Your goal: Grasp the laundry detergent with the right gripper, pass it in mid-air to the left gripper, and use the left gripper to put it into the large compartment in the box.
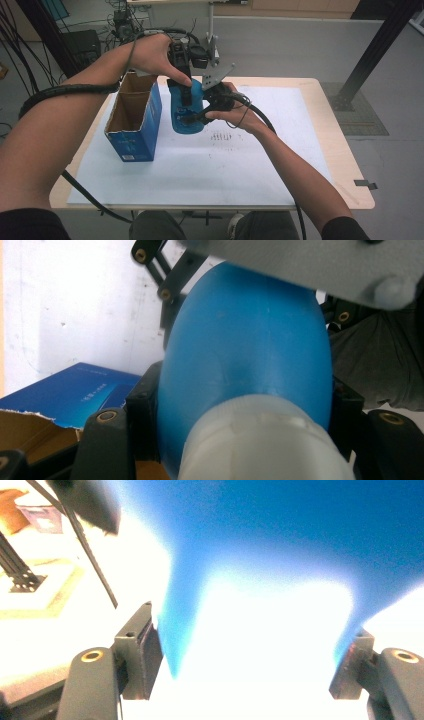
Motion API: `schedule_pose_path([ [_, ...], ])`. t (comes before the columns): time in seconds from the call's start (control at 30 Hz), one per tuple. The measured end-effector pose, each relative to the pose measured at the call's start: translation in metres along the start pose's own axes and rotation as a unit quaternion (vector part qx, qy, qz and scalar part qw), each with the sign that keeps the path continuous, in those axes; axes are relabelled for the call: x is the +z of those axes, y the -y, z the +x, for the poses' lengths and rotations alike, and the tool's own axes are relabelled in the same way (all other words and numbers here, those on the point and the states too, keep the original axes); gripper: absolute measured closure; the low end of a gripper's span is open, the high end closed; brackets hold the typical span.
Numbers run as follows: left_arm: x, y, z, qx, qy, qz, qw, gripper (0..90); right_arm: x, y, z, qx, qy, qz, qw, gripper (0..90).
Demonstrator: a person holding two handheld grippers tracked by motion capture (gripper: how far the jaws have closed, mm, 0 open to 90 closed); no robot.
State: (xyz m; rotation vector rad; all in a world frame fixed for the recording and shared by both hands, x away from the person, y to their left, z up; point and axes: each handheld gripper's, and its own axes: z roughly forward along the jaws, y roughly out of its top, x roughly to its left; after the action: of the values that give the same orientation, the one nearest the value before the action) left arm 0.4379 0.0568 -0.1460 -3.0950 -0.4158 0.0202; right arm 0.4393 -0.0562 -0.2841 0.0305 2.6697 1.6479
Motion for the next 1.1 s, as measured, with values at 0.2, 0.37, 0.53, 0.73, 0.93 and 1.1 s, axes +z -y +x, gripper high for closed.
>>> schedule_pose_path([
  [0.2, -0.004, 0.003, 0.005, -0.017, -0.005, 0.0, 0.9998, 36.8, -0.01, 0.007, -0.001, 0.032, 0.021, 0.038, 0.9985, 12.0],
  [0.37, -0.007, 0.004, 0.008, -0.036, -0.011, 0.002, 0.9993, 36.8, -0.025, 0.013, 0.001, 0.038, 0.058, 0.07, 0.9952, 6.8],
  [0.53, -0.012, 0.005, 0.011, -0.061, -0.021, 0.004, 0.9979, 36.8, -0.045, 0.02, 0.002, 0.058, 0.086, 0.093, 0.9902, 5.5],
  [0.73, -0.023, 0.01, 0.013, -0.105, -0.032, -0.002, 0.9939, 36.8, -0.073, 0.031, 0.005, 0.079, 0.12, 0.122, 0.9821, 4.6],
  [0.93, -0.037, 0.018, 0.017, -0.159, -0.035, -0.006, 0.9867, 36.8, -0.102, 0.041, 0.013, 0.081, 0.155, 0.166, 0.9705, 5.3],
  [1.1, -0.053, 0.033, 0.022, -0.214, -0.046, -0.014, 0.9756, 36.9, -0.129, 0.051, 0.02, 0.096, 0.179, 0.19, 0.9606, 5.8],
])
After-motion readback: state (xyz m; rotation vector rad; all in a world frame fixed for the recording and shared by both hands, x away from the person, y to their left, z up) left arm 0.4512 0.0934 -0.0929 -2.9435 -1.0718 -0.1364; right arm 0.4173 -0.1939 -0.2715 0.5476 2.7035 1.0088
